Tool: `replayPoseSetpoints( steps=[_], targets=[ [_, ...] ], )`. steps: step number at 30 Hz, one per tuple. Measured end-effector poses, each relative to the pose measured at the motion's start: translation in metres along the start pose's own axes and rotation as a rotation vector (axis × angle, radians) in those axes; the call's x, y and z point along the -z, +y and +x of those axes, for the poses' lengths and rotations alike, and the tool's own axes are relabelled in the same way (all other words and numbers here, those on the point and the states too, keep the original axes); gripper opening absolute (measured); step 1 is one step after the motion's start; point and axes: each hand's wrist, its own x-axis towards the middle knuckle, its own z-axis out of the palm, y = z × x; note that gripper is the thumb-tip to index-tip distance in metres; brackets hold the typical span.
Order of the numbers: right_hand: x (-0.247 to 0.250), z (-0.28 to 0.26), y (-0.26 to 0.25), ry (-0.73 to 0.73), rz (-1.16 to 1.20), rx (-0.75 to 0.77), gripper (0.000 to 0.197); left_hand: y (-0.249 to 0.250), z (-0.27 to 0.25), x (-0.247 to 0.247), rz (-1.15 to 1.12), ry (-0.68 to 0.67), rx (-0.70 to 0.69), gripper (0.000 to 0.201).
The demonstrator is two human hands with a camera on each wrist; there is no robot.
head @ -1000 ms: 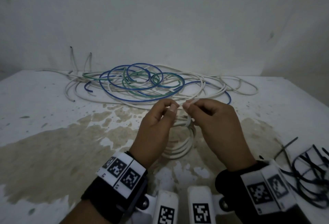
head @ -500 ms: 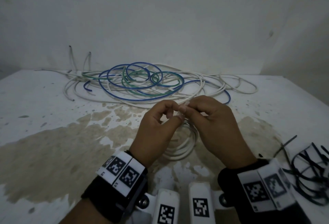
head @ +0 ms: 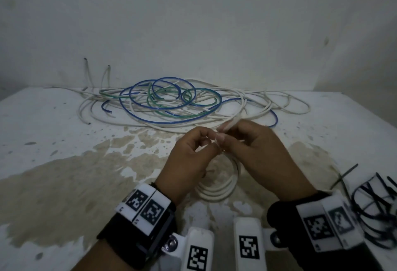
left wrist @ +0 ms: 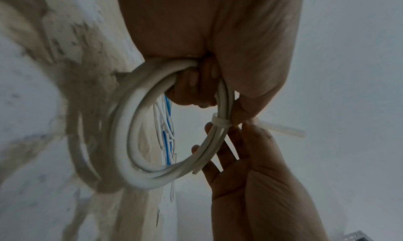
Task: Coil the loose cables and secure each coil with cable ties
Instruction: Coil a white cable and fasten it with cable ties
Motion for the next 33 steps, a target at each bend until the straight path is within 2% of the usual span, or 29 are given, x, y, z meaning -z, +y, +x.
replayPoseSetpoints(
  steps=[3, 6, 9, 13, 15, 17, 20, 23, 25, 27, 33],
  targets=[
    [0.001, 0.001, 0.01, 0.105, -0.155, 0.093, 0.011, 0.002, -0.002, -0.003, -0.123, -0.07, 0.092, 0.008],
    [0.0, 0.002, 0.012, 0.174, -0.182, 0.173, 0.013, 0.004, -0.002, -0.001, -0.095, -0.09, 0.1, 0.009],
    [-0.004, 0.001, 0.013, 0.17, -0.222, 0.257, 0.011, 0.003, -0.001, 0.001, -0.02, -0.03, 0.087, 0.014],
    [-0.006, 0.001, 0.015, 0.106, -0.241, 0.217, 0.012, 0.005, -0.002, -0.001, 0.013, -0.062, 0.122, 0.016],
    [-0.005, 0.0, 0.014, 0.128, -0.218, 0.205, 0.011, 0.005, -0.003, -0.001, 0.077, -0.067, 0.067, 0.012],
    [-0.005, 0.001, 0.011, 0.123, -0.216, 0.204, 0.01, 0.001, -0.004, -0.001, 0.192, -0.018, -0.018, 0.009],
    [-0.005, 0.0, 0.008, 0.09, -0.242, 0.231, 0.013, -0.004, -0.003, 0.002, 0.209, 0.052, -0.058, 0.007],
    [-0.004, -0.001, 0.006, 0.197, -0.349, 0.329, 0.01, -0.003, -0.002, 0.004, 0.231, 0.032, -0.094, 0.008],
    [-0.004, -0.001, 0.005, 0.284, -0.324, 0.317, 0.011, -0.001, -0.003, 0.005, 0.27, 0.009, -0.127, 0.01],
    [-0.005, -0.002, 0.004, 0.293, -0.243, 0.252, 0.014, -0.001, -0.004, 0.005, 0.251, -0.005, -0.113, 0.007],
    [-0.007, 0.0, 0.005, 0.243, -0.025, 0.027, 0.01, 0.003, -0.003, 0.004, -0.036, -0.051, 0.065, 0.009]
  ],
)
